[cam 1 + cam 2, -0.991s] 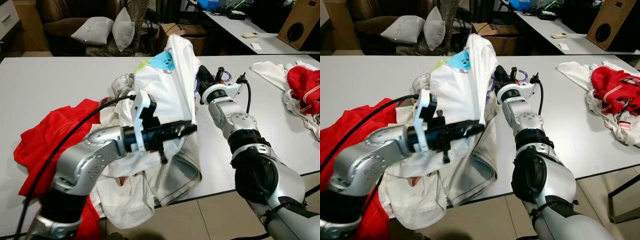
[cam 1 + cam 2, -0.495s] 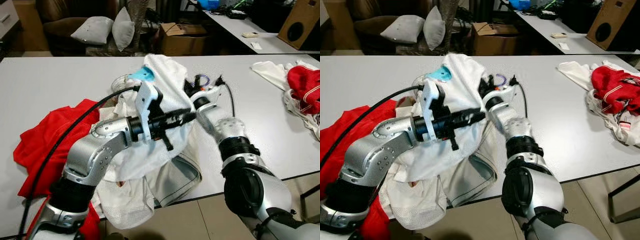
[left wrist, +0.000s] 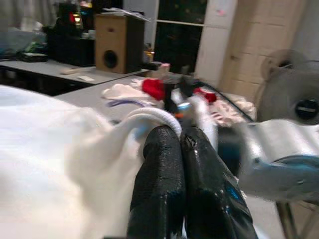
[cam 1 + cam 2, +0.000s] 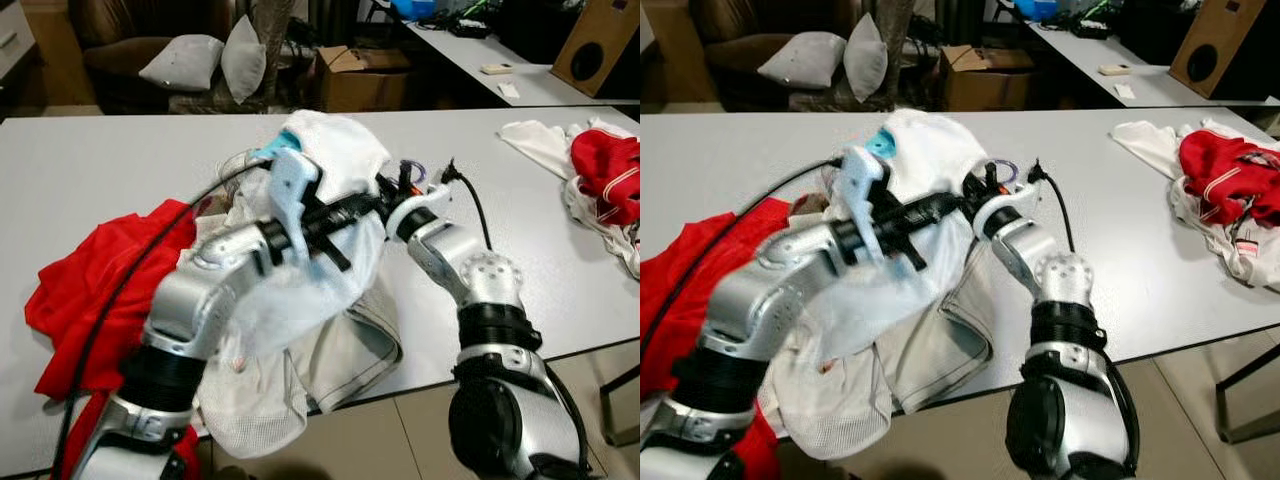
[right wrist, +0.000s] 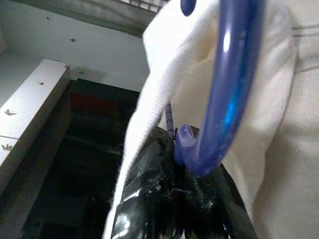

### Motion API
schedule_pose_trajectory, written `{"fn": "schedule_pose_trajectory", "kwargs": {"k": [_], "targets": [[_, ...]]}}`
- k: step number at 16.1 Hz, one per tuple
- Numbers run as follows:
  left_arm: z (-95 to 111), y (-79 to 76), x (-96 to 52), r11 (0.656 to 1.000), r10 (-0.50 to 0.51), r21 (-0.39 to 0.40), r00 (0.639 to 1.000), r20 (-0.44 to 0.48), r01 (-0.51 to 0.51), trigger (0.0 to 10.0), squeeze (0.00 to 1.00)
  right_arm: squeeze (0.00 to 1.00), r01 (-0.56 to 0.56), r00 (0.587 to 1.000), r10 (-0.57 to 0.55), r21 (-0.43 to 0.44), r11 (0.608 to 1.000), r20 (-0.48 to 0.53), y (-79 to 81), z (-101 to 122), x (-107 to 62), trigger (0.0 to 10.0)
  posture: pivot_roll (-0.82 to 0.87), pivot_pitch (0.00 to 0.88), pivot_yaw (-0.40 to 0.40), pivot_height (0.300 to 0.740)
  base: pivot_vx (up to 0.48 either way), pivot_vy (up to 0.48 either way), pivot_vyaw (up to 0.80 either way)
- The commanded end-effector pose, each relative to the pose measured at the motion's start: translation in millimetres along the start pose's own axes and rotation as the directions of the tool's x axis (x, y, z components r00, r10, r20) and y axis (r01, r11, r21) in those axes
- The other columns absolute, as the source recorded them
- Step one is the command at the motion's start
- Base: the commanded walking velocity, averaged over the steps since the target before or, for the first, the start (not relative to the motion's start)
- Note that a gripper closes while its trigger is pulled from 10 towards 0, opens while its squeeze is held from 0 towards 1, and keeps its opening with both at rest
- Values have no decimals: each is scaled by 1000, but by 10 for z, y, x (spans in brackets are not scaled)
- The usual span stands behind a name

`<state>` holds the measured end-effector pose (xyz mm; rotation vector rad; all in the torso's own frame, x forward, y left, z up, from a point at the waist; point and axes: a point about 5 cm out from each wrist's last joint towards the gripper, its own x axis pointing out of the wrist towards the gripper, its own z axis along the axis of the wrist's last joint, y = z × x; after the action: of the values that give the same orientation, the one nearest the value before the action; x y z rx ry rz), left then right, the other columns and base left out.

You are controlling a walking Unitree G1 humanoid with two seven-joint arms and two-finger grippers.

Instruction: Hang hanger

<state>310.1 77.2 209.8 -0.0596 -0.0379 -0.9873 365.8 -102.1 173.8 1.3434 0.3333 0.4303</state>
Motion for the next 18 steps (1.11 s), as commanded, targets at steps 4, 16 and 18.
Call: {"fn": "schedule_pose_trajectory", "kwargs": {"k": [4, 16, 18], "targets": [[-24, -156, 1, 997, -73, 33, 997, -23, 74, 78, 0, 0, -16, 1000, 17, -38, 999, 7, 116, -16, -130, 10000, 69, 0, -40, 740, 0, 0, 0], [92, -156, -183, 999, 19, 38, 999, -34, -18, 10000, 0, 0, 64, 996, -61, -56, 996, 64, 86, -2, -332, 10000, 87, 0, -48, 740, 0, 0, 0], [118, -167, -224, 1000, 8, 15, 999, -35, -8, 10000, 0, 0, 76, 996, -72, -68, 995, 56, 76, 4, -359, 10000, 90, 0, -47, 740, 0, 0, 0]]}}
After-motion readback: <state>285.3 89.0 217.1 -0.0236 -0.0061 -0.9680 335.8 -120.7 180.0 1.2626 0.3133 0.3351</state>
